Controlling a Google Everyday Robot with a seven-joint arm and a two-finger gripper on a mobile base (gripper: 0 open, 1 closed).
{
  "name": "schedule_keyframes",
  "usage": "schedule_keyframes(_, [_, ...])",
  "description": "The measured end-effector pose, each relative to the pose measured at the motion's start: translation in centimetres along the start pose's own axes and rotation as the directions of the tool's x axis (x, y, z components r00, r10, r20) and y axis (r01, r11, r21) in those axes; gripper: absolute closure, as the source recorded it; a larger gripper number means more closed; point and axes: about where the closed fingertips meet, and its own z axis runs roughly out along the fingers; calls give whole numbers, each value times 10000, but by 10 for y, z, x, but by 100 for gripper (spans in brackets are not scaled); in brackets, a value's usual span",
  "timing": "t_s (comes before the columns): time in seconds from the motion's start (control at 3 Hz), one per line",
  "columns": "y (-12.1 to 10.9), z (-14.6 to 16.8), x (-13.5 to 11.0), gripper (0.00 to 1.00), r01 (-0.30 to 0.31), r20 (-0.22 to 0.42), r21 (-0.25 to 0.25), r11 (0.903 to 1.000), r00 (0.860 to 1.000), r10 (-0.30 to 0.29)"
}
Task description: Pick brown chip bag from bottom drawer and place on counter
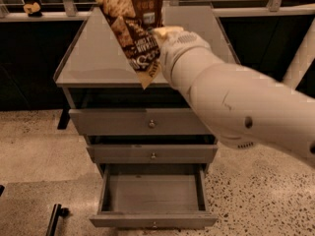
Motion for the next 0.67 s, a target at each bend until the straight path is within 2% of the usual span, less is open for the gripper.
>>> schedule_keyframes(0.33, [-38, 30, -28, 100, 272, 988, 396, 9988, 9946, -310])
schedule_keyframes(0.67, [-41, 75, -66, 100, 221, 1970, 204, 9995, 9801, -257])
